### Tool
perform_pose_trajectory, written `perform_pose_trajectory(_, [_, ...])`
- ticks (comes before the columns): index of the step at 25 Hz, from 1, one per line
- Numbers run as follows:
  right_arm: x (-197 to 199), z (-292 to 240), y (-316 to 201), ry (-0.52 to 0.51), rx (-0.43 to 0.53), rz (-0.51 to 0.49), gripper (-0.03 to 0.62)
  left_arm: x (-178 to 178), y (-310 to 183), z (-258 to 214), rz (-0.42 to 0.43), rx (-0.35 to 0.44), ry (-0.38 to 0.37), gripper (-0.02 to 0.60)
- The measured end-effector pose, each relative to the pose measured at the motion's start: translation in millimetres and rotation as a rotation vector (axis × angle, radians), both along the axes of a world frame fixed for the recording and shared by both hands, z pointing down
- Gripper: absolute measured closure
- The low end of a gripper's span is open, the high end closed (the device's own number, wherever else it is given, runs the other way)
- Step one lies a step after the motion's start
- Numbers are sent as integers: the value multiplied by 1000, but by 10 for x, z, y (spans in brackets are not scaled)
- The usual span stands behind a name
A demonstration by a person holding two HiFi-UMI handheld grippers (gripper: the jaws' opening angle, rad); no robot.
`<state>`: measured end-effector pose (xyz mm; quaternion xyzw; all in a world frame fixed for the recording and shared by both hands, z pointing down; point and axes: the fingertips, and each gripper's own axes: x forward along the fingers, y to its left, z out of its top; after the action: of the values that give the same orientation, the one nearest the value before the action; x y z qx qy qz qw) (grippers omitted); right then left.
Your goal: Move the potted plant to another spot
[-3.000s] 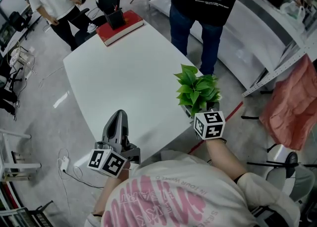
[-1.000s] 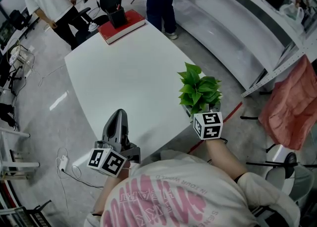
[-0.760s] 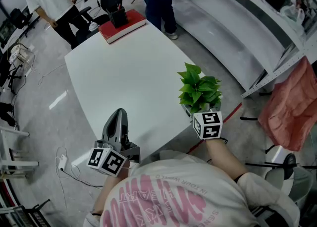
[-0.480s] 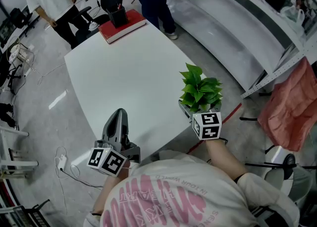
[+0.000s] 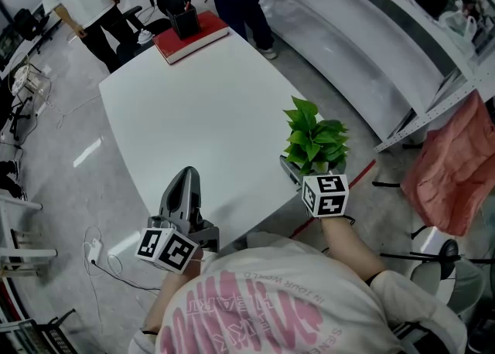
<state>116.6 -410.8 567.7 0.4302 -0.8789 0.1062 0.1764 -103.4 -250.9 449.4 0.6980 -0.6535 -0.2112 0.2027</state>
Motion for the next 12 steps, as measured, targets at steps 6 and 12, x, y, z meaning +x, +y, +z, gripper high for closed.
perform_pose_trajectory(6, [34,-9,28,-34,-44,26,-4,-30,13,-19,5,4,8,557])
perform_pose_trajectory(12, [65,-11,59,-50,-89,70,-4,-102,-19,-106,33,13,4,557])
